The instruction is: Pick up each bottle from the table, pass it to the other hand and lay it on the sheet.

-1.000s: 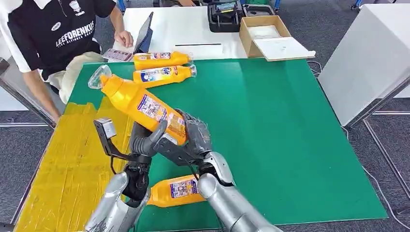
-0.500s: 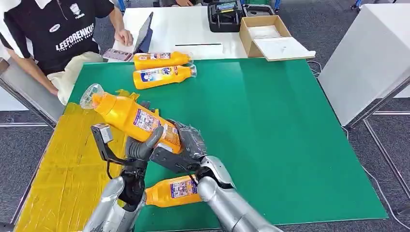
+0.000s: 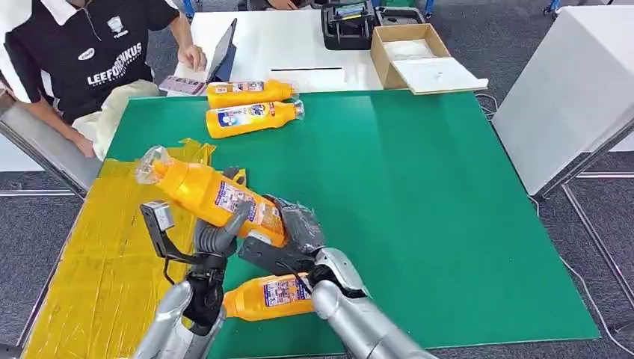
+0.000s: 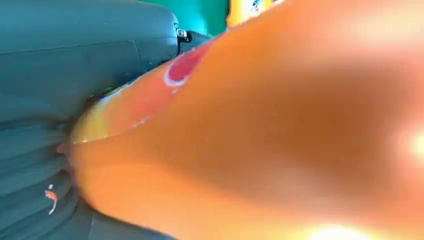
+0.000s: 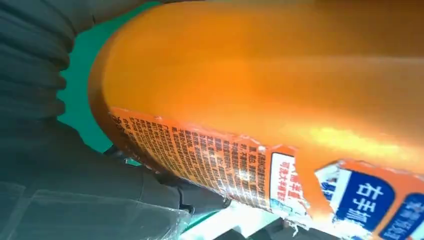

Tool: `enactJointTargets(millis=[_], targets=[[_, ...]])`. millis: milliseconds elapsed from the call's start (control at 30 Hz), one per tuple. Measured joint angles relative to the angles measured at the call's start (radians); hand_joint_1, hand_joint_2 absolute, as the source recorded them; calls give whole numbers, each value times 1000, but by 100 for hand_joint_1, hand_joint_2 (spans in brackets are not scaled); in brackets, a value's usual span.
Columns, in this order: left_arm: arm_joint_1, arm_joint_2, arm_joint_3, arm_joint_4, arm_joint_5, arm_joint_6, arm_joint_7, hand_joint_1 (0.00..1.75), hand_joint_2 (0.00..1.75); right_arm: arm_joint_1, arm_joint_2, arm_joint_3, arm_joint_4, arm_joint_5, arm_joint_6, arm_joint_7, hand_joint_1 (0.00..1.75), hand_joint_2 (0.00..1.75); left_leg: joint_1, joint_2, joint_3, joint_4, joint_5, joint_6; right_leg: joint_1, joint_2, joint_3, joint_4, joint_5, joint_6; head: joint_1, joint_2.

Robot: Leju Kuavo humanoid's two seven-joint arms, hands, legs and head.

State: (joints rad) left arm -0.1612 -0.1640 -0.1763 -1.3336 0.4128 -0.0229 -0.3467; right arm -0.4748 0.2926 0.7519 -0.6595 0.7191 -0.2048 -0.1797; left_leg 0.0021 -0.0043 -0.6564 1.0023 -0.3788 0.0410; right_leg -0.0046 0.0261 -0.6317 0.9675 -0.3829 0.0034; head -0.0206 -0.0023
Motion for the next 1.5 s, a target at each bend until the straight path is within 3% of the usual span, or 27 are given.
enactJointTargets(millis=[733,767,800,1033,1300,1500], targets=[[14,0,-14,-39,-16,12,-15,175,175,80,-46,0,-141,-27,-28,-6,175,175,0,0,0,0,0,0,0,0,0,0,0,0,0,0],[16,0,-16,-44,-16,15,-16,175,175,86,-48,-1,-152,-31,-30,-9,31,175,0,0,0,0,0,0,0,0,0,0,0,0,0,0],[18,0,-16,-49,-16,18,-17,175,175,92,-52,-1,-163,-34,-35,-14,0,175,0,0,0,0,0,0,0,0,0,0,0,0,0,0],[31,1,-5,-90,-36,41,-46,175,175,190,-97,-10,-313,-126,-63,-106,0,175,0,-1,-1,0,0,0,0,0,0,0,0,0,0,0],[41,6,38,-124,-94,88,-78,175,175,331,-184,-26,-615,-209,-93,-182,0,175,0,-1,-1,0,-2,-1,0,0,0,0,-1,0,0,0],[40,21,73,-153,-259,244,-136,175,175,420,-255,-39,-818,-253,-109,-224,0,175,0,-1,-1,0,-2,-1,0,-1,0,0,-1,0,0,0]])
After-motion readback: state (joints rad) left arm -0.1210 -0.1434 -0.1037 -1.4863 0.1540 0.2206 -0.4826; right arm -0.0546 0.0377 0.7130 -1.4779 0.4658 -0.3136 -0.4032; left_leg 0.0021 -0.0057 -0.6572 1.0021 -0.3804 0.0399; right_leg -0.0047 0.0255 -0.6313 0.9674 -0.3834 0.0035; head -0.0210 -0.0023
